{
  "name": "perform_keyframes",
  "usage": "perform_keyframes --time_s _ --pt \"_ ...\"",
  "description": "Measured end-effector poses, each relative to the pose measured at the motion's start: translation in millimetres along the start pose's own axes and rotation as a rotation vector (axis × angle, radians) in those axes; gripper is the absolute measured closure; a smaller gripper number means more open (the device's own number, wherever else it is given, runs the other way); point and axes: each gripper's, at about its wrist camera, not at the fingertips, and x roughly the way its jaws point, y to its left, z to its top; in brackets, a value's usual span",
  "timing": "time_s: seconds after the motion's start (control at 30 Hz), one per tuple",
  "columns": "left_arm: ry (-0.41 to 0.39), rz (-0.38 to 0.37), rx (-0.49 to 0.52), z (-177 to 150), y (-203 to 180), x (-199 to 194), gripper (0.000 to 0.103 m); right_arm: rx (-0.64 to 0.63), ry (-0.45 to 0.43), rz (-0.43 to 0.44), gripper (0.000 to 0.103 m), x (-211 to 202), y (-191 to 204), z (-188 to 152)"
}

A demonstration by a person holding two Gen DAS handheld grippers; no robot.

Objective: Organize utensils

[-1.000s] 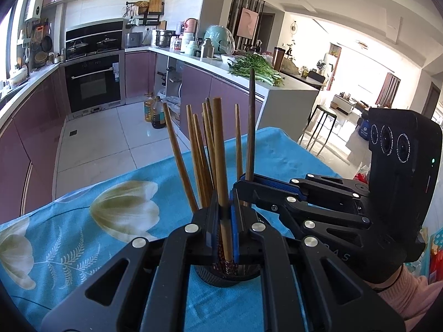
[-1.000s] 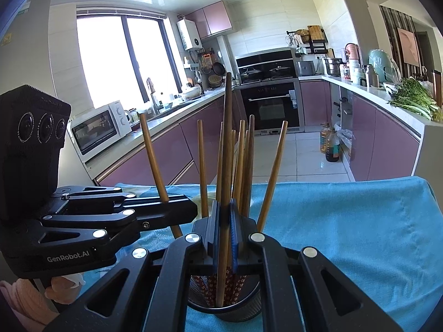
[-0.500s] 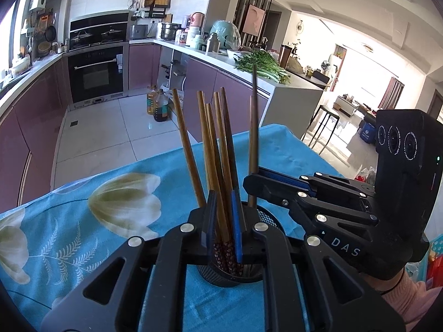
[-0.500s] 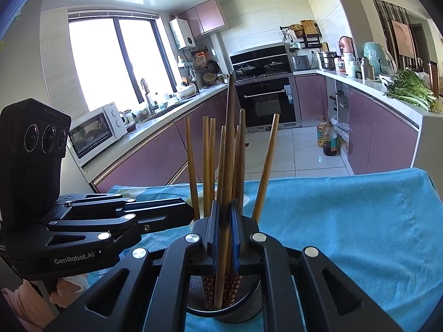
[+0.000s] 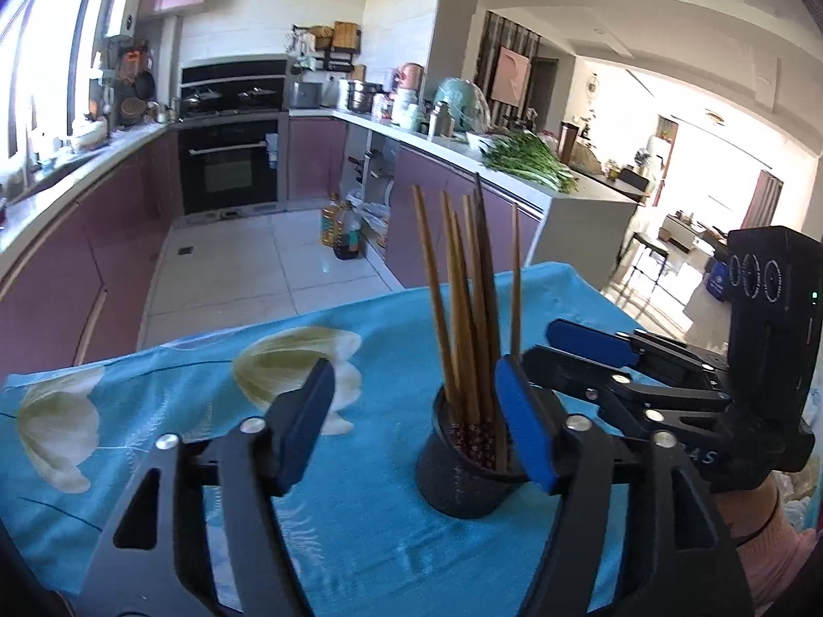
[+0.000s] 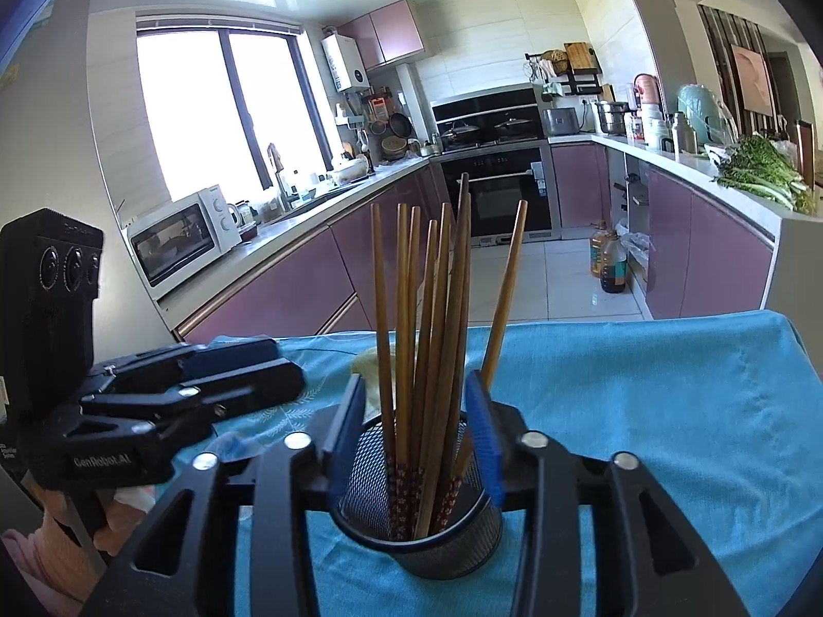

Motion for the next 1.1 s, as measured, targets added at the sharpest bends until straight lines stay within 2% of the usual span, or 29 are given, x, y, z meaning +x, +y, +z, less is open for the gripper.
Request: perform_keyframes --time_s 0.03,0.13,0.23,0.43,0.63,1.1 --pt "-0.027 0.031 -0.004 -2 3 -8 0.016 -0.008 -0.011 -0.005 0.039 -3 3 -1" --pt "-0.096 0.108 -0.023 -10 13 -30 0.005 -0.047 -0.043 -0.043 0.019 -12 14 -7" --pt "-0.141 0.165 -0.042 -18 23 -49 0.005 -0.085 -0.069 -0.078 0.008 -17 25 -12" --pt "-0.204 0.253 -0.068 -38 37 -80 0.005 -0.136 -0.126 -0.143 0.006 -27 42 -25" --pt "-0.269 0.309 -0.078 -55 41 -104 0.005 -0.147 -0.177 -0.161 0.006 -33 54 -38" --pt "-0.307 0.335 -0.086 -69 38 -119 0.005 -0.159 -0.239 -0.181 0.006 -47 72 -43"
